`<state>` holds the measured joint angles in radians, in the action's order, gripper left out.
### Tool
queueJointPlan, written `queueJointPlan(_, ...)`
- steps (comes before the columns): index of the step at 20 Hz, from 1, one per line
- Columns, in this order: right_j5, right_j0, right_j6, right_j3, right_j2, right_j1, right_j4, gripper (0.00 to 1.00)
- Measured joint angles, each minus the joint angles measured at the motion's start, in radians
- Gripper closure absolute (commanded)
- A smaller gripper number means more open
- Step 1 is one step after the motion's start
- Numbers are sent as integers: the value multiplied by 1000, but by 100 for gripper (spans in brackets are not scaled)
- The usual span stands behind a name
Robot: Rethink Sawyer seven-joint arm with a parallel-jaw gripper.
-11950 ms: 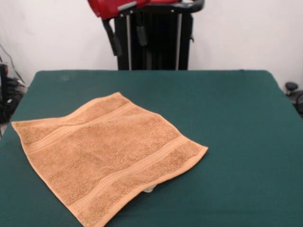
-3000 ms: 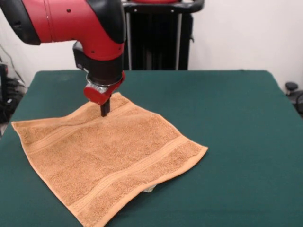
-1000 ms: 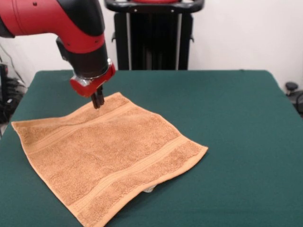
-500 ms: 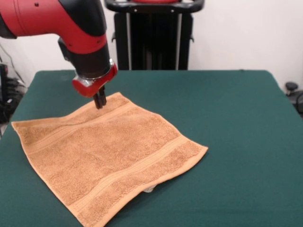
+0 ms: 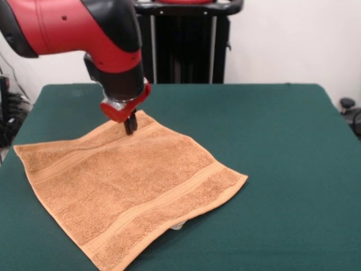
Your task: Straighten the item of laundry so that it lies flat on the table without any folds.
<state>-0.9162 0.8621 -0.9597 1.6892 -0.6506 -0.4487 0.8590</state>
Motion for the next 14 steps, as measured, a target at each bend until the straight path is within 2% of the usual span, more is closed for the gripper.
queueJointPlan(6,-1,-30,0,-2,9,28,59,100)
queueJointPlan(14,0,-41,0,-3,15,23,67,100)
